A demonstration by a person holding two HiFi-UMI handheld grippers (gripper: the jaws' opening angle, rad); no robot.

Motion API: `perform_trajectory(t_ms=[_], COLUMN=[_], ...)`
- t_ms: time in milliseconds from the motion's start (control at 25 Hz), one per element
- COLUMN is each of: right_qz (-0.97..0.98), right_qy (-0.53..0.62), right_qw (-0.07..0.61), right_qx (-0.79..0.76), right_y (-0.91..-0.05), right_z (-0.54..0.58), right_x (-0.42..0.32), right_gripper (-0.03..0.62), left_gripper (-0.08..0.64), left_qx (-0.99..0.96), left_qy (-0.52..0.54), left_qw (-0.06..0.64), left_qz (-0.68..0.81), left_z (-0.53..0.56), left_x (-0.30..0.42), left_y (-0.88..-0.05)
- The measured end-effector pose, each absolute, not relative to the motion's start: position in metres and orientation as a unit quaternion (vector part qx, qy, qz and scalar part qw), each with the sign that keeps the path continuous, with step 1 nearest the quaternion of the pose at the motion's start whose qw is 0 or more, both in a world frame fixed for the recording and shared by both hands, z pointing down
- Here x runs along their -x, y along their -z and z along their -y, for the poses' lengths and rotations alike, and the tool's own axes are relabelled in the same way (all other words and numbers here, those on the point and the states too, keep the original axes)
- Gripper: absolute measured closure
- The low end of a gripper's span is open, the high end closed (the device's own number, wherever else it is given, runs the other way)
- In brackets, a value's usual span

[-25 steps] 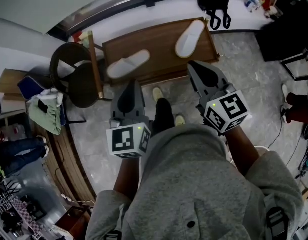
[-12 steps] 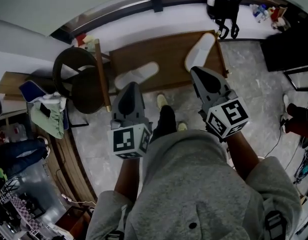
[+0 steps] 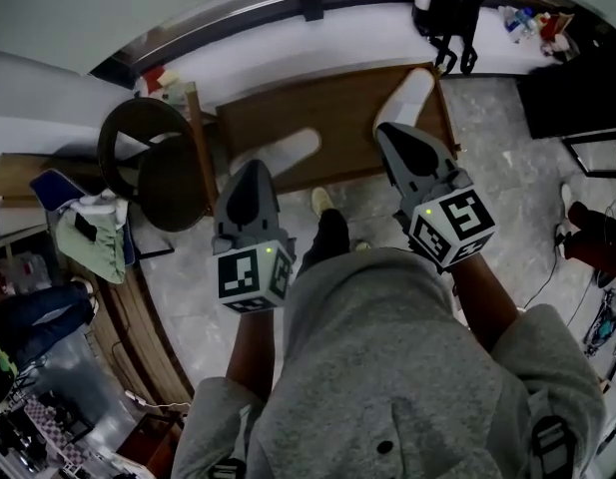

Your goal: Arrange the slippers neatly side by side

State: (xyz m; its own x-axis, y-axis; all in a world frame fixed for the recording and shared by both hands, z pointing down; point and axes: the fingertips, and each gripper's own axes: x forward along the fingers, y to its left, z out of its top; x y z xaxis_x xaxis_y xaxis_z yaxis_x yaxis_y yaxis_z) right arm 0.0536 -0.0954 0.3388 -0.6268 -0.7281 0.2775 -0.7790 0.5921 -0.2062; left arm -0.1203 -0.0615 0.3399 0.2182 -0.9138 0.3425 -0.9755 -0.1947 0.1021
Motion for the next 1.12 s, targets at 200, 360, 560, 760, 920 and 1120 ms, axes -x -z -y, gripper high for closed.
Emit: perform_trajectory(t_ms=[200, 360, 560, 760, 920, 1120], right_qz=[0.887, 0.887, 0.888, 0.888, 0.886, 0.879], right_qy=[-0.15, -0.147, -0.146, -0.14, -0.137, -0.138], right_qw=[0.087, 0.092, 0.099, 0.11, 0.116, 0.125], right_qx=[-0.428, -0.428, -0.424, -0.423, -0.428, -0.439], right_y=[-0.334, -0.336, -0.343, -0.345, -0.349, -0.356], right_z=[0.118, 0.136, 0.154, 0.172, 0.181, 0.187], right_x=[-0.04, -0.023, -0.001, 0.02, 0.026, 0.026], right_gripper=[0.563, 0.563, 0.563, 0.563, 0.563, 0.563], left_gripper=[0.545, 0.545, 0.545, 0.545, 0.543, 0.543], left_qx=[-0.767, -0.762, -0.759, -0.756, -0.755, -0.748], left_qy=[-0.101, -0.094, -0.1, -0.108, -0.119, -0.128], left_qw=[0.152, 0.158, 0.169, 0.19, 0.195, 0.205], left_qz=[0.615, 0.62, 0.621, 0.617, 0.614, 0.618], left_z=[0.083, 0.103, 0.118, 0.131, 0.138, 0.144], left_x=[0.137, 0.155, 0.178, 0.194, 0.201, 0.207], left_y=[-0.343, -0.345, -0.36, -0.378, -0.396, -0.415])
